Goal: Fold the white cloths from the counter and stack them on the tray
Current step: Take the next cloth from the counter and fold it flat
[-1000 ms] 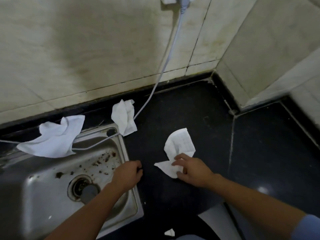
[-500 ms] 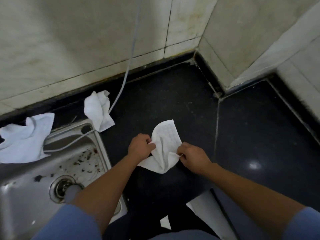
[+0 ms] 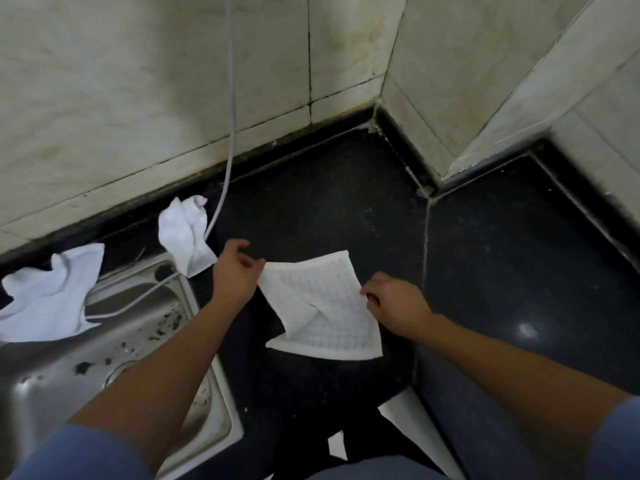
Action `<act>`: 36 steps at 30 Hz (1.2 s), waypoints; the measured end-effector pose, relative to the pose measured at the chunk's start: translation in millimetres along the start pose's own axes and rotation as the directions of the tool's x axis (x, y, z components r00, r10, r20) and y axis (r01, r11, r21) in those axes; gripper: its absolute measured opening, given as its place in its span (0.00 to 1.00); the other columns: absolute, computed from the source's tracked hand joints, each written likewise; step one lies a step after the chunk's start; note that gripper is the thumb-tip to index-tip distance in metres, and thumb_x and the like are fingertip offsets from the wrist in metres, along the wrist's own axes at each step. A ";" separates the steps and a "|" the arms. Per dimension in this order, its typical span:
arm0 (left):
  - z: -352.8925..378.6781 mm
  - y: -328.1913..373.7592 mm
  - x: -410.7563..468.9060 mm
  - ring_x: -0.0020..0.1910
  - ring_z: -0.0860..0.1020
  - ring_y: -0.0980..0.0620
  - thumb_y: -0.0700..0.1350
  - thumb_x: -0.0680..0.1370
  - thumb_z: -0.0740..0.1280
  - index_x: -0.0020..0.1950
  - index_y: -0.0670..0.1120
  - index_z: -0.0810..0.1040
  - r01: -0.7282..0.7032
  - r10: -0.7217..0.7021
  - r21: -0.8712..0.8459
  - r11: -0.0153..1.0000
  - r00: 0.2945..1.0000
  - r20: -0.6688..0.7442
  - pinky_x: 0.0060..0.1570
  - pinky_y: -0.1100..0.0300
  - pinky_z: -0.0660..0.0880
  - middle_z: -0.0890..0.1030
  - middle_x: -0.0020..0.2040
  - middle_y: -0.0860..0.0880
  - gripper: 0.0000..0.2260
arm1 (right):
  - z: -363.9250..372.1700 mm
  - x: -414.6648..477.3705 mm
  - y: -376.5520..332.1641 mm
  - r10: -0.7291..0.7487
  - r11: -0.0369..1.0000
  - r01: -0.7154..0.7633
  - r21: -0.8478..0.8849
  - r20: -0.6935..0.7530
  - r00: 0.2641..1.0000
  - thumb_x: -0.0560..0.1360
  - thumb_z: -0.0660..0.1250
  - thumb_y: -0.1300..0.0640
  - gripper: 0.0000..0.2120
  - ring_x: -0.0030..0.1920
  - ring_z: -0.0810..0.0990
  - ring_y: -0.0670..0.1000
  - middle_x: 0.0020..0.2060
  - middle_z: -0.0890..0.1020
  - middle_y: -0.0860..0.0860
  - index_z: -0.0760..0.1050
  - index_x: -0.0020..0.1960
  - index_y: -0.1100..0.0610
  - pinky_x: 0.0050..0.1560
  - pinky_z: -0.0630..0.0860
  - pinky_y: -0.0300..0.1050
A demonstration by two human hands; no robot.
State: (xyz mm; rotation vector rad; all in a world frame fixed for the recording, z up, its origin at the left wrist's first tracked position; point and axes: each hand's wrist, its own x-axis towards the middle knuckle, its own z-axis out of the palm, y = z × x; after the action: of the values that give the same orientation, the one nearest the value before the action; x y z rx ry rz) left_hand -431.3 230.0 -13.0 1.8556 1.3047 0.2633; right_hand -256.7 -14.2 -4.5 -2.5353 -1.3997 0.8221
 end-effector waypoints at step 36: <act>51.8 -38.4 -133.0 0.47 0.75 0.47 0.51 0.66 0.73 0.49 0.47 0.77 -0.683 0.376 0.486 0.546 0.717 0.587 0.46 0.53 0.75 0.76 0.48 0.47 0.15 | 46.9 -43.9 -0.4 -0.173 0.968 0.197 -0.157 0.154 0.973 0.72 0.56 0.49 0.16 0.52 0.76 0.53 0.50 0.77 0.51 0.76 0.54 0.54 0.46 0.73 0.46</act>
State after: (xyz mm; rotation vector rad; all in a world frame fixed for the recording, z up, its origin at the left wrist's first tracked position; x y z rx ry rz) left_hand -485.3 94.5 -36.7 2.7470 0.4660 -0.3604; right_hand -299.8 -56.5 -26.5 -2.4565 -1.7928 0.8955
